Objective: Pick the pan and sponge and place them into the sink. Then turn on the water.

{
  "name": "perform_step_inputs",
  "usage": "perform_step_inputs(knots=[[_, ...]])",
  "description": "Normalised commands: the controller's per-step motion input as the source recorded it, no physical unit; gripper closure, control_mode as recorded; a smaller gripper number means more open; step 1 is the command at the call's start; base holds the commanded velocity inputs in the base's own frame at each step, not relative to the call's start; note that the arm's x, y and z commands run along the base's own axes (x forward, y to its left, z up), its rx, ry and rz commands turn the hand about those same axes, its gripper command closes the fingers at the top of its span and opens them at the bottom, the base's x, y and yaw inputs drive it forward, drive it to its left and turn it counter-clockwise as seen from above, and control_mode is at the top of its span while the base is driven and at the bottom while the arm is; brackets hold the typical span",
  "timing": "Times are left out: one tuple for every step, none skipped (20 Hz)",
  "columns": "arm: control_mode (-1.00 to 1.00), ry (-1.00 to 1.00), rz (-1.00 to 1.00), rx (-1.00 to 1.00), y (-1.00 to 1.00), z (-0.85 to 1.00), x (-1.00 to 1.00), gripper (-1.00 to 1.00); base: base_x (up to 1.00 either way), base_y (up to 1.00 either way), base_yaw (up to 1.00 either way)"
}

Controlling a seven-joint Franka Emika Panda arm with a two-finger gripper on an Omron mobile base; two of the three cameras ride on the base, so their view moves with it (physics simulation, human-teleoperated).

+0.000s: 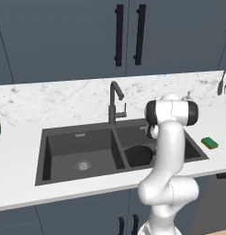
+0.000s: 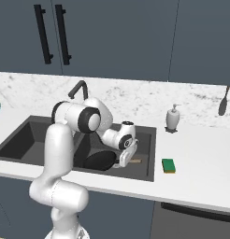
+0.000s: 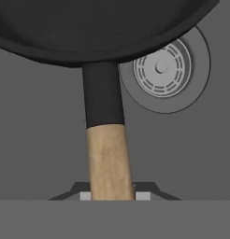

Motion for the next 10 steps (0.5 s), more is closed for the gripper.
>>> perform_step_inputs(knots=[[-1.00,0.00,0.04,0.03,0.00,-0.46,0.27,1.00,0.00,0.00,0.00],[-1.00,0.00,0.04,0.05,0.00,-0.49,0.24,1.00,0.00,0.00,0.00],[-1.00,0.00,0.04,0.05,0.00,-0.54,0.21,1.00,0.00,0.00,0.00],[-1.00,0.00,0.04,0.05,0.00,-0.56,0.18,1.00,0.00,0.00,0.00],[-1.00,0.01,0.04,0.05,0.00,-0.57,0.18,1.00,0.00,0.00,0.00],[-1.00,0.00,0.04,0.04,0.00,-0.60,0.17,1.00,0.00,0.00,0.00],[-1.00,0.01,0.04,0.03,0.00,-0.57,0.19,1.00,0.00,0.00,0.00],[-1.00,0.01,0.04,0.03,0.00,-0.55,0.19,1.00,0.00,0.00,0.00],[-1.00,0.01,0.03,0.03,0.00,-0.52,0.20,1.00,0.00,0.00,0.00],[-1.00,0.01,0.03,0.03,0.00,-0.49,0.20,1.00,0.00,0.00,0.00]])
